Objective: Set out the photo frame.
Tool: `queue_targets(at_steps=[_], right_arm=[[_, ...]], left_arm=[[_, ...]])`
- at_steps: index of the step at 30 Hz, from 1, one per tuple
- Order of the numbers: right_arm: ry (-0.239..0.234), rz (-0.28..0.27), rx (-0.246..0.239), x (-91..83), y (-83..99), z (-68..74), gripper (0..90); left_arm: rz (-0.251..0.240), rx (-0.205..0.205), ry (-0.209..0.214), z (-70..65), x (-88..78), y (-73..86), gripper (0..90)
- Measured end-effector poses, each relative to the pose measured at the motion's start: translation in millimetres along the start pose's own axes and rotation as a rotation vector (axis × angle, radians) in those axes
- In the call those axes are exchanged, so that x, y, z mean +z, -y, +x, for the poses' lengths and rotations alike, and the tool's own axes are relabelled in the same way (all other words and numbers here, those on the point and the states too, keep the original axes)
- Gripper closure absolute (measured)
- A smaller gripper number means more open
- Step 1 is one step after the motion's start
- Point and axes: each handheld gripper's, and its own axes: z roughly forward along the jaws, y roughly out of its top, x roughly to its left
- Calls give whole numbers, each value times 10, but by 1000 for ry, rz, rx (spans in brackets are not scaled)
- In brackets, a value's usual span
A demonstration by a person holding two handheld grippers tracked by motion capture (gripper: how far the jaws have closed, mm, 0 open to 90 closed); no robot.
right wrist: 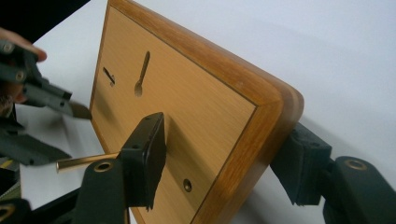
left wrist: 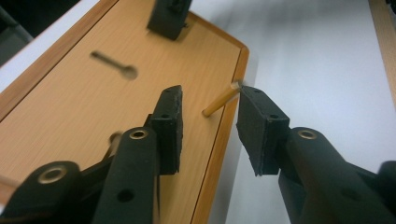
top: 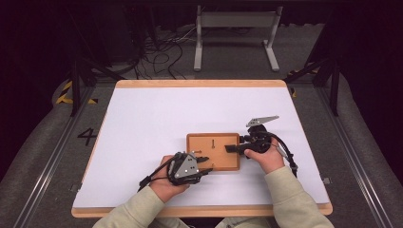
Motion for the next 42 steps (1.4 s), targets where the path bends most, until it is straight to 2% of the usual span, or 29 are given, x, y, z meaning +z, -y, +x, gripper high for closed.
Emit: queue_targets(at_steps=[6,11,18,25,32,42], right_arm=[[12,1,-46,-56,-11,64,423],[25,5,-91,-95,-19,121,439],[44,16,-174,-172,-36,226,474],[60,28,-254,-234,-7,301,496],[83,51,-357,-316,27,420,527],[78,92,-424,-423,70,555,585]], left_arm=[[-39,-82,12,113,-223,43,553],[-65,-144,-17,215,-422,103,526],[-67,-186,-75,323,-595,219,504],[-51,-228,-111,430,-635,324,494],[-56,-301,-147,521,-658,397,474],[-61,-361,-161,586,-694,460,472]])
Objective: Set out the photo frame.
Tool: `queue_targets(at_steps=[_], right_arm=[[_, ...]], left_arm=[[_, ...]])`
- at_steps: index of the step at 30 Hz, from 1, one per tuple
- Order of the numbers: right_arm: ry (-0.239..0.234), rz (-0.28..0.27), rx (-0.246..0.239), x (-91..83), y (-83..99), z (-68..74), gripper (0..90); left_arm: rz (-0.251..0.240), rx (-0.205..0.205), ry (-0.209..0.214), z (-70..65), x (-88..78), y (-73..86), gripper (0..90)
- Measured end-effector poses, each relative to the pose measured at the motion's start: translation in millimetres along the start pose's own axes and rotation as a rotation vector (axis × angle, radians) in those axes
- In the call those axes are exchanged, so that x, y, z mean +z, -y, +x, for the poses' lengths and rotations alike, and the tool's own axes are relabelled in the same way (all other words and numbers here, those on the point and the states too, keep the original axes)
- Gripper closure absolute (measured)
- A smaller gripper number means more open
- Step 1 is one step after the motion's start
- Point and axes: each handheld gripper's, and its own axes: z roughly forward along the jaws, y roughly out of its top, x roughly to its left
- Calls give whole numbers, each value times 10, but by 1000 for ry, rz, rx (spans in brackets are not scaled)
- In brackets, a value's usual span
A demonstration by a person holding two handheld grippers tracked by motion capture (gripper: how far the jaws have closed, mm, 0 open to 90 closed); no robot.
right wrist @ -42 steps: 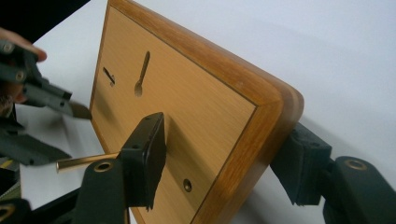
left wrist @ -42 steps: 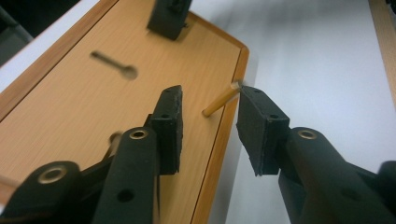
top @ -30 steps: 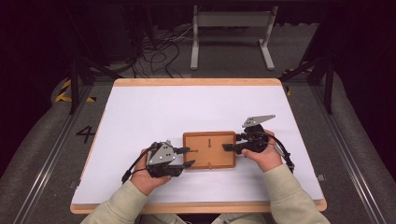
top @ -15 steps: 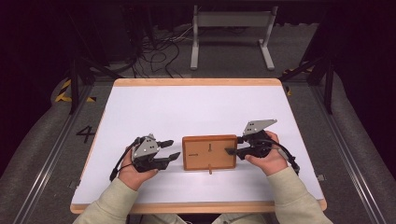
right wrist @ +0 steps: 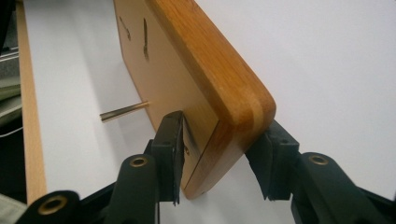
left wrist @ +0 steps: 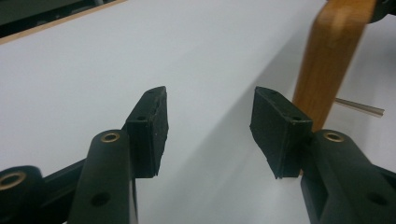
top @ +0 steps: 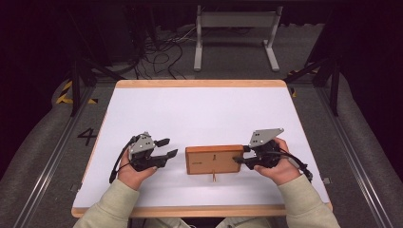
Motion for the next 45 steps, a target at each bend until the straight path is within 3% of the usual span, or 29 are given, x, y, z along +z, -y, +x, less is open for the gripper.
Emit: queue_targets(at_steps=[7,16,27,33,38,41,45], right_arm=[[-14,25,-28,-66,11,103,622],[-7,49,-79,-114,23,224,621],[-30,97,-107,-147,79,362,586],[-44,93,-88,-157,111,356,577],[-49,138,-41,-153,193,305,574],[-54,159,-27,-128,250,284,636],[-94,202,-19,-69,304,283,784]], left_arm=[[4,-38,-2,37,-17,16,473],[4,-44,-2,64,-19,29,475],[4,-56,-1,75,-23,33,475],[2,-62,-1,83,-28,35,473],[2,-67,2,98,-34,40,472],[-2,-73,-5,97,-35,41,473],[-1,-71,-6,101,-37,41,480]])
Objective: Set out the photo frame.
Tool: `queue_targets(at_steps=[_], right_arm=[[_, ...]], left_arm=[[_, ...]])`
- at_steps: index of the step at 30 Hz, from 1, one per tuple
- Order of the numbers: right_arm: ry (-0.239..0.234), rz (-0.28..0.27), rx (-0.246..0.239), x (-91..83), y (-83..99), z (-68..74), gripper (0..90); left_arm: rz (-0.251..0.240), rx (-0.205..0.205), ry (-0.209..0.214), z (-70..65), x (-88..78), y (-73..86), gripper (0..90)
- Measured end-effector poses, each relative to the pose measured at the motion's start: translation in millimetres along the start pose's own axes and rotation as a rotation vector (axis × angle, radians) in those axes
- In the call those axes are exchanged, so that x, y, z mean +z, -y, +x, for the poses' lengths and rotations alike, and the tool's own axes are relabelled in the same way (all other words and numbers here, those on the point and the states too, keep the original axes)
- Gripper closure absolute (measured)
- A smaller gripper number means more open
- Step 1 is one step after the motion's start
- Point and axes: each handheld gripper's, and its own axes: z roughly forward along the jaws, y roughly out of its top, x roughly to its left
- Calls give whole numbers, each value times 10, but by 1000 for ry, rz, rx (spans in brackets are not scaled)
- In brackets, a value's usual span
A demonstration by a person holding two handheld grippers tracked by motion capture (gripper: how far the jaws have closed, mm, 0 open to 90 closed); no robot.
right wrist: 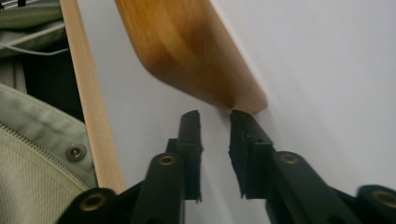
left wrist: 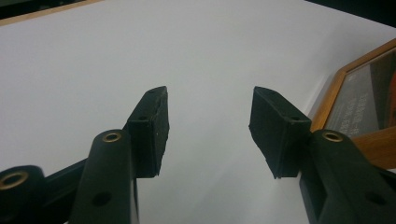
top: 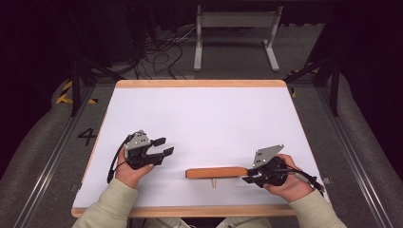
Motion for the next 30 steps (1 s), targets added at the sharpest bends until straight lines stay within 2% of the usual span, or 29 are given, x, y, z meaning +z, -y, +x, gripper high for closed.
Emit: queue_targets(at_steps=[3,4,10,13,14,16,17,26,30], right_arm=[[-31,25,8,83,29,-14,890],[-43,25,15,101,32,-14,900],[-64,17,35,255,54,-51,900],[-75,4,84,315,79,-92,900],[-74,-7,108,318,85,-102,900],[-69,-21,126,318,97,-124,900],[-66,-49,168,313,115,-165,900],[-23,-120,240,300,119,-285,900],[1,-132,284,317,91,-358,900]], left_arm=[[-1,-1,0,1,-1,0,480],[1,0,0,3,-3,-1,480],[1,-2,0,8,-4,0,479],[2,-2,-1,9,-3,0,479],[1,-2,-1,10,-3,1,479],[1,-2,-2,10,-3,0,479],[2,-2,-2,11,-1,1,479],[12,-3,-5,15,28,19,476],[13,-4,-7,11,39,25,476]])
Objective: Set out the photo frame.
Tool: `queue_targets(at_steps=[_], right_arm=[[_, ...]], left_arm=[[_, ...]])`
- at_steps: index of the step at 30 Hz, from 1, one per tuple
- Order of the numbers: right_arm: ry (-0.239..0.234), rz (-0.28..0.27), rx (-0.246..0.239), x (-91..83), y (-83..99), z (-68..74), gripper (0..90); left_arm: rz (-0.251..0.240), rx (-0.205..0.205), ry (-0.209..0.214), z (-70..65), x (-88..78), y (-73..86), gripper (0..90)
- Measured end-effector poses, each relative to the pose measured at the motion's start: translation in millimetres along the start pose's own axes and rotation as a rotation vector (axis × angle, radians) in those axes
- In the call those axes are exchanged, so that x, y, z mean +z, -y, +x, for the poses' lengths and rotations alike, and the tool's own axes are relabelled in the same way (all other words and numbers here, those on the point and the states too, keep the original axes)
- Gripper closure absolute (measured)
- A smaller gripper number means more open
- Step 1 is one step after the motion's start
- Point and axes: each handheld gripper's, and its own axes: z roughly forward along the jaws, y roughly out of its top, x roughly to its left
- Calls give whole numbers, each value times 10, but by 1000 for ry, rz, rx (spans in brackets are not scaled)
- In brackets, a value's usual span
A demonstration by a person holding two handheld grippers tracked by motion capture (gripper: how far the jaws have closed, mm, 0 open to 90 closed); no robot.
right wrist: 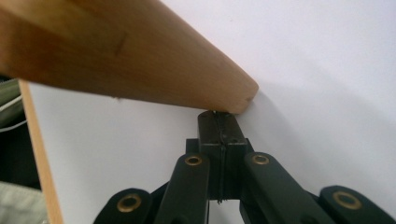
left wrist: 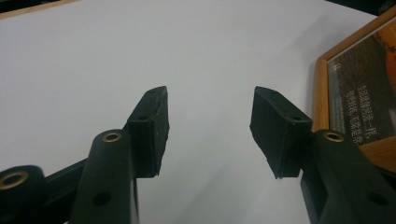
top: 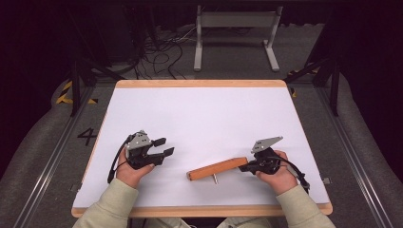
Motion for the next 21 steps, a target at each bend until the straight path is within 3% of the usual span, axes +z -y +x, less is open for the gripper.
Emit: queue_targets(at_steps=[9,21], right_arm=[[19,-32,32,63,-142,-101,900],[15,-61,44,192,-376,-223,900]], left_arm=[[0,-10,-6,7,-18,29,475],[-5,-37,-48,25,-194,139,476]])
